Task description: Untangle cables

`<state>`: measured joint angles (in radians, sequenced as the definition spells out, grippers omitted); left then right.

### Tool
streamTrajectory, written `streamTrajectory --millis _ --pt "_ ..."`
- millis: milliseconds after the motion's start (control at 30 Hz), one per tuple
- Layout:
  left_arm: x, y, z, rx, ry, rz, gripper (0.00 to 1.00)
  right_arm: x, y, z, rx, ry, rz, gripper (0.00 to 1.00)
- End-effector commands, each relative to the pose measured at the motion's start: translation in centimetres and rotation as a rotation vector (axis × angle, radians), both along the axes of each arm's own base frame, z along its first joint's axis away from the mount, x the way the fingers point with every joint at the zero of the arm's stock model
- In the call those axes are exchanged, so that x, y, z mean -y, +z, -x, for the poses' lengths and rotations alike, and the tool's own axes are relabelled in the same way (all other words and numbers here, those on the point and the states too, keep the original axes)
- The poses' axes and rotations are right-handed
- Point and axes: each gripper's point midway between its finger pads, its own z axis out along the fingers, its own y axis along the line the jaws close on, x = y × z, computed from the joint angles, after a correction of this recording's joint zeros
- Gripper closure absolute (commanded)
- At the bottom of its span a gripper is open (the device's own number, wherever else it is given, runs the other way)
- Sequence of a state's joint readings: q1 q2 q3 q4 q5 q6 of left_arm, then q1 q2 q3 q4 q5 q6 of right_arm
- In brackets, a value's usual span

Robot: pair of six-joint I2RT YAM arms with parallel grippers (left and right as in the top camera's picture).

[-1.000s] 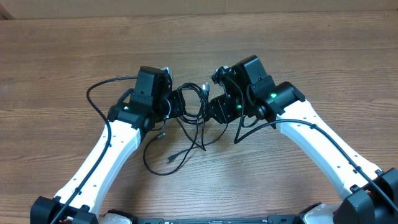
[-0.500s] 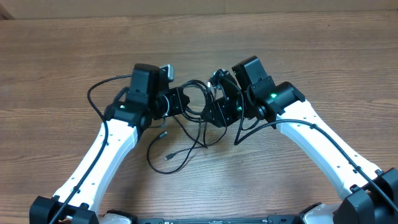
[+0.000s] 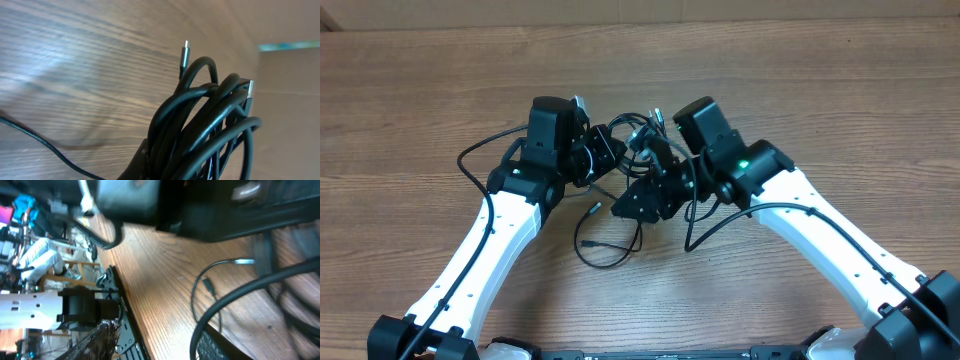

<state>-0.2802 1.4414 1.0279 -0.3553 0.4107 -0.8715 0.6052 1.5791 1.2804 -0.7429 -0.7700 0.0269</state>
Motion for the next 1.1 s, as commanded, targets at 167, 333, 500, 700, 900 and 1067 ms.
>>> streamTrajectory --millis 167,333,500,700,900,1067 --pt "1.7 3.3 -1.1 0.118 -0.078 0.086 0.96 1.3 -1.4 -1.4 0.027 -0.121 0.117 0.36" --pt "1.7 3.4 -0.4 0.17 -0.188 0.064 0.96 3.7 0.0 -2.1 -0.005 -0.182 0.139 0.33" --pt "1.5 3.8 -0.3 0.203 -0.241 0.077 0.96 5.8 3.9 -1.8 0.0 -0.219 0.093 0.3" --pt "1.5 3.9 -0.2 0.22 -0.264 0.071 0.96 8.8 8.6 -1.6 0.099 -0.299 0.039 0.27" --pt "2.7 4.8 1.0 0.268 -0.383 0.113 0.96 12.4 9.1 -4.9 0.263 -0.484 0.15 0.28" --pt "3.3 5.2 1.9 0.28 -0.441 0.15 0.96 14.1 7.2 -7.6 0.306 -0.584 0.277 0.3"
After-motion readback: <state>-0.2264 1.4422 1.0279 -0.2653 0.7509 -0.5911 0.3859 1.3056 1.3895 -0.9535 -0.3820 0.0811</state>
